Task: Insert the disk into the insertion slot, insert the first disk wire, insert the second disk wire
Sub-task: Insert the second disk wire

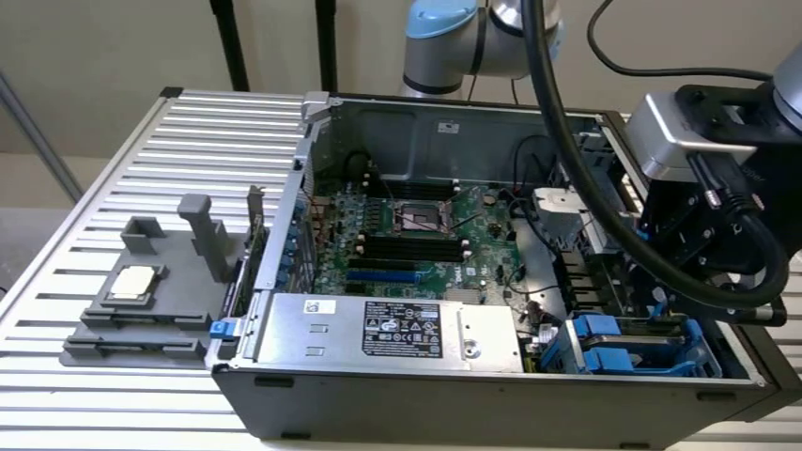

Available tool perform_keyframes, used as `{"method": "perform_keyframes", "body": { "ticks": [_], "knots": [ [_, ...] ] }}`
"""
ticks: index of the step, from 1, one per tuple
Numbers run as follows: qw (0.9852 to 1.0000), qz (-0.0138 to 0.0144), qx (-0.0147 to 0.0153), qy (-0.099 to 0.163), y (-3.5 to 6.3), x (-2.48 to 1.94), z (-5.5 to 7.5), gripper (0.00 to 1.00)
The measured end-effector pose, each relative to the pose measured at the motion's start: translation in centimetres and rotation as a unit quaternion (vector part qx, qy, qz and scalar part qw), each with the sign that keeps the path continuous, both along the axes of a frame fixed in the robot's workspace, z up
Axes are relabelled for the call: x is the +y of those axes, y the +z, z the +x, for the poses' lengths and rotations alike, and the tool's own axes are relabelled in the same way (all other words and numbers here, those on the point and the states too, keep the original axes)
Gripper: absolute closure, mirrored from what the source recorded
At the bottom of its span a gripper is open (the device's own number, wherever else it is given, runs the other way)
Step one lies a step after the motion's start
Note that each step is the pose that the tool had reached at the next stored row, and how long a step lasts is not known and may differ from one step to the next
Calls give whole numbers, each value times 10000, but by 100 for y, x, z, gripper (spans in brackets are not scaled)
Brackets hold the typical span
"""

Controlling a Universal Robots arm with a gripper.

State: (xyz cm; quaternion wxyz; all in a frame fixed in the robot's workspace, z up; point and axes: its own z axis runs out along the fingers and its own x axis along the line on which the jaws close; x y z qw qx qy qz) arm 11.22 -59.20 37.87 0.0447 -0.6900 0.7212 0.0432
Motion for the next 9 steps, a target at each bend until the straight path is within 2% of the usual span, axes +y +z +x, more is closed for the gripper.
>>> {"method": "perform_keyframes", "body": {
  "ticks": [3, 5, 6, 7, 9],
  "knots": [
    [10000, -35, 0, -7, 4, 35, 13, 74],
    [10000, -58, 0, -13, 7, 59, 23, 62],
    [10000, -66, 0, -15, 8, 72, 26, 62],
    [10000, -75, 0, -18, 10, 85, 31, 55],
    [10000, -96, 0, -24, 15, 109, 42, 55]
  ]
}}
